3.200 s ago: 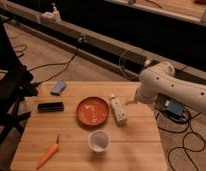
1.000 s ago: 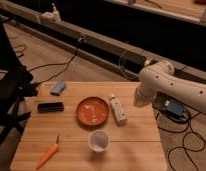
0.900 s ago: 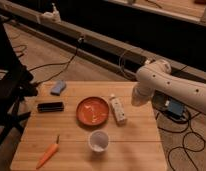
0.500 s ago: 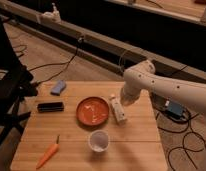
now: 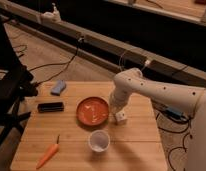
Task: Push the ceramic bowl across the table
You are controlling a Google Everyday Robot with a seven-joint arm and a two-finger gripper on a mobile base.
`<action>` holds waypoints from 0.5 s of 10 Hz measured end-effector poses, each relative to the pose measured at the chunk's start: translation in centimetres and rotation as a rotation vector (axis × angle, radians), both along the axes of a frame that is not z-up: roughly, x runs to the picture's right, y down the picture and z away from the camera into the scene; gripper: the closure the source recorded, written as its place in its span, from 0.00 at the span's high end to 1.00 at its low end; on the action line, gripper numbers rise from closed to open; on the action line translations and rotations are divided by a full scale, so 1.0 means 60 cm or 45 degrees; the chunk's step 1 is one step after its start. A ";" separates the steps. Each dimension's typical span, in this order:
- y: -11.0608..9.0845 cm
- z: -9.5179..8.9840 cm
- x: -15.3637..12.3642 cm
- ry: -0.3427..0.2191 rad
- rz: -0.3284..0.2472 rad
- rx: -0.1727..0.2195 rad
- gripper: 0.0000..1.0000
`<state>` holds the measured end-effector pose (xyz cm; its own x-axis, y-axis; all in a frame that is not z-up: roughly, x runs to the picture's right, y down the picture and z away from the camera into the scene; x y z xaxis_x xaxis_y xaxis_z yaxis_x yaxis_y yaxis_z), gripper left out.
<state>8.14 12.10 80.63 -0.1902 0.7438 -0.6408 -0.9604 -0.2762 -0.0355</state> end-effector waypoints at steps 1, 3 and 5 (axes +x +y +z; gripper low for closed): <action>0.000 0.000 0.004 0.004 0.002 -0.001 0.00; 0.000 0.000 0.001 0.002 -0.006 0.000 0.00; 0.017 0.007 0.009 0.014 0.032 -0.038 0.00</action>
<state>8.66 13.13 81.06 -0.2156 0.7191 -0.6606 -0.9534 -0.3012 -0.0167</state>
